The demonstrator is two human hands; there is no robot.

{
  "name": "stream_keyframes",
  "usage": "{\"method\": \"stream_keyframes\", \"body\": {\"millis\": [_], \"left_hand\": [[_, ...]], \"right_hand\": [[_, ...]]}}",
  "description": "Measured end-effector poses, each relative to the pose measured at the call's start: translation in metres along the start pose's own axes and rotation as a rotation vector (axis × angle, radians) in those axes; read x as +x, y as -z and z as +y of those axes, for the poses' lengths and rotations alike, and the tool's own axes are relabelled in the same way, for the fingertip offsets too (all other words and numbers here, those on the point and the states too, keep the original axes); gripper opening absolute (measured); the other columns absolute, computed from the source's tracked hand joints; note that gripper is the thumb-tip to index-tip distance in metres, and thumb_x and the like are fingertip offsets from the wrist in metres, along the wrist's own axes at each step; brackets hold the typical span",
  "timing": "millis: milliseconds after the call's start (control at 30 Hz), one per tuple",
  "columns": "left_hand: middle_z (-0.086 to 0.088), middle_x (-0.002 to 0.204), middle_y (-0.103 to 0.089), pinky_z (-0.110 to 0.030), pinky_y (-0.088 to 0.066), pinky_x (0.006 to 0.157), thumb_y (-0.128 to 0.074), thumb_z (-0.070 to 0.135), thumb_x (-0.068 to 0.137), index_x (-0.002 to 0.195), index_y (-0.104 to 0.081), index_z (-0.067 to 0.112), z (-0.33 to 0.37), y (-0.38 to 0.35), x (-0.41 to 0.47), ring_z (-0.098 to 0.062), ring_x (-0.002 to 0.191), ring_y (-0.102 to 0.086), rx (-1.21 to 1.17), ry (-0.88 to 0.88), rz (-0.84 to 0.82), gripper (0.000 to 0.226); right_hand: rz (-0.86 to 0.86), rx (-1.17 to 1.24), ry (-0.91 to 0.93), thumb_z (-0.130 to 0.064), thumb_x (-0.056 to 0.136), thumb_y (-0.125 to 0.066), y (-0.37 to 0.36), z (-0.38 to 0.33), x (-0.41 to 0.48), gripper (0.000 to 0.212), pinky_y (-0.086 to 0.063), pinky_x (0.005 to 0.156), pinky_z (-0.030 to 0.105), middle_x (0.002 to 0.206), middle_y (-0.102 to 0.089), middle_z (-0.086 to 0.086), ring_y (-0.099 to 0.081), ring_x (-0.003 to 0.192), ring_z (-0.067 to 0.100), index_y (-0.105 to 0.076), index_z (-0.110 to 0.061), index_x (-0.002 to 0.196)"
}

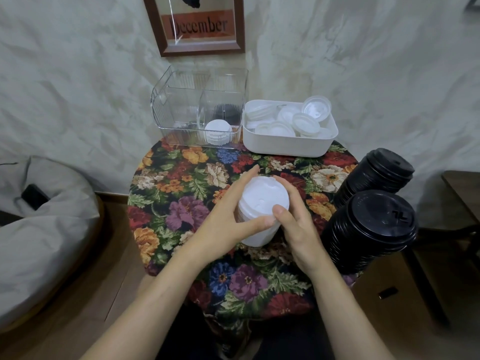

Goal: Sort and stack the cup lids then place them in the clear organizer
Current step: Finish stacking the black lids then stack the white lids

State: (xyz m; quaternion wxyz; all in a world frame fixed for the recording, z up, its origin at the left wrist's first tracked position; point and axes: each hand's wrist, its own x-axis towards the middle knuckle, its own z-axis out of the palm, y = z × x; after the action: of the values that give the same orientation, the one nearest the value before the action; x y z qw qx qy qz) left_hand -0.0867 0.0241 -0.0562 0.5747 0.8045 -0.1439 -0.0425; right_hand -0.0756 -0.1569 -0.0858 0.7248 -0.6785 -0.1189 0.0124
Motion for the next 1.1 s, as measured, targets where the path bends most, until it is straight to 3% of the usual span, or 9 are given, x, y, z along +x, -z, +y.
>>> {"method": "stream_keyframes", "body": {"millis": [100,200,267,333,500,633,800,1000,1100], "left_hand": [[0.036,0.158,-0.03,-0.024,-0.035,0.113,-0.079,0.054,0.085,0.157,-0.025,0.055,-0.006,-0.002,0.0,0.012,0.145,-0.031,-0.094,0.023,-0.006,0.09],[0.028,0.163,-0.029,-0.035,-0.033,0.121,-0.071,0.066,0.086,0.159,-0.023,0.051,-0.013,0.002,-0.002,0.002,0.15,-0.031,-0.14,0.022,-0.055,0.089],[0.026,0.163,-0.031,-0.036,-0.031,0.123,-0.057,0.057,0.098,0.161,-0.024,0.044,-0.018,0.003,-0.005,0.002,0.15,-0.03,-0.174,0.013,-0.079,0.072],[0.026,0.161,-0.036,-0.027,-0.033,0.12,-0.05,0.043,0.104,0.161,-0.027,0.041,-0.021,0.002,-0.008,0.003,0.149,-0.032,-0.205,0.007,-0.074,0.061],[0.02,0.158,-0.044,-0.025,-0.04,0.116,-0.056,0.035,0.103,0.16,-0.033,0.034,-0.024,0.0,0.001,0.0,0.146,-0.041,-0.24,0.012,0.014,0.062],[0.018,0.153,-0.05,-0.031,-0.041,0.115,-0.06,0.039,0.102,0.156,-0.04,0.034,-0.022,0.0,0.016,-0.003,0.143,-0.045,-0.232,0.011,0.057,0.058],[0.02,0.15,-0.052,-0.023,-0.044,0.109,-0.06,0.037,0.101,0.154,-0.039,0.033,-0.023,0.002,0.019,-0.002,0.14,-0.048,-0.267,0.006,0.015,0.057],[0.015,0.153,-0.05,-0.029,-0.044,0.114,-0.07,0.062,0.089,0.154,-0.039,0.036,-0.03,0.007,0.013,-0.006,0.142,-0.048,-0.309,0.027,-0.063,0.077],[0.018,0.152,-0.051,-0.033,-0.041,0.117,-0.062,0.058,0.095,0.152,-0.043,0.038,-0.03,0.005,0.012,-0.004,0.143,-0.045,-0.327,0.032,-0.044,0.063]], "right_hand": [[0.009,-0.022,0.005,-0.049,0.088,-0.064,0.0,0.001,0.001,0.06,-0.048,0.106,0.029,0.146,-0.057,-0.009,-0.054,0.136,0.012,-0.051,-0.033,0.144],[-0.008,-0.056,0.021,-0.061,0.088,-0.067,-0.002,-0.002,0.0,0.068,-0.046,0.108,0.025,0.144,-0.057,-0.016,-0.052,0.137,0.007,-0.047,-0.033,0.146],[-0.023,-0.086,0.013,-0.075,0.078,-0.072,-0.004,-0.005,-0.002,0.088,-0.045,0.106,0.019,0.142,-0.056,-0.022,-0.051,0.137,0.004,-0.043,-0.031,0.149],[-0.032,-0.085,-0.003,-0.077,0.069,-0.078,-0.006,-0.006,-0.002,0.098,-0.046,0.101,0.015,0.138,-0.057,-0.027,-0.053,0.133,-0.001,-0.041,-0.033,0.148],[0.005,-0.079,0.024,-0.076,0.061,-0.083,-0.01,-0.008,0.01,0.094,-0.047,0.098,0.013,0.131,-0.058,-0.034,-0.054,0.129,-0.004,-0.044,-0.042,0.139],[0.073,-0.081,0.045,-0.081,0.061,-0.08,-0.01,-0.01,0.025,0.095,-0.049,0.098,0.019,0.129,-0.061,-0.03,-0.058,0.126,0.002,-0.048,-0.037,0.138],[0.088,-0.1,0.037,-0.081,0.058,-0.082,-0.009,-0.01,0.028,0.096,-0.049,0.096,0.018,0.127,-0.061,-0.03,-0.059,0.124,0.001,-0.049,-0.037,0.136],[0.075,-0.109,0.023,-0.075,0.055,-0.088,-0.009,-0.005,0.017,0.104,-0.05,0.098,0.02,0.133,-0.06,-0.024,-0.057,0.128,0.004,-0.046,-0.034,0.141],[0.114,-0.105,0.031,-0.077,0.056,-0.086,-0.012,-0.002,0.014,0.1,-0.051,0.096,0.02,0.132,-0.059,-0.024,-0.058,0.127,0.006,-0.047,-0.036,0.139]]}}
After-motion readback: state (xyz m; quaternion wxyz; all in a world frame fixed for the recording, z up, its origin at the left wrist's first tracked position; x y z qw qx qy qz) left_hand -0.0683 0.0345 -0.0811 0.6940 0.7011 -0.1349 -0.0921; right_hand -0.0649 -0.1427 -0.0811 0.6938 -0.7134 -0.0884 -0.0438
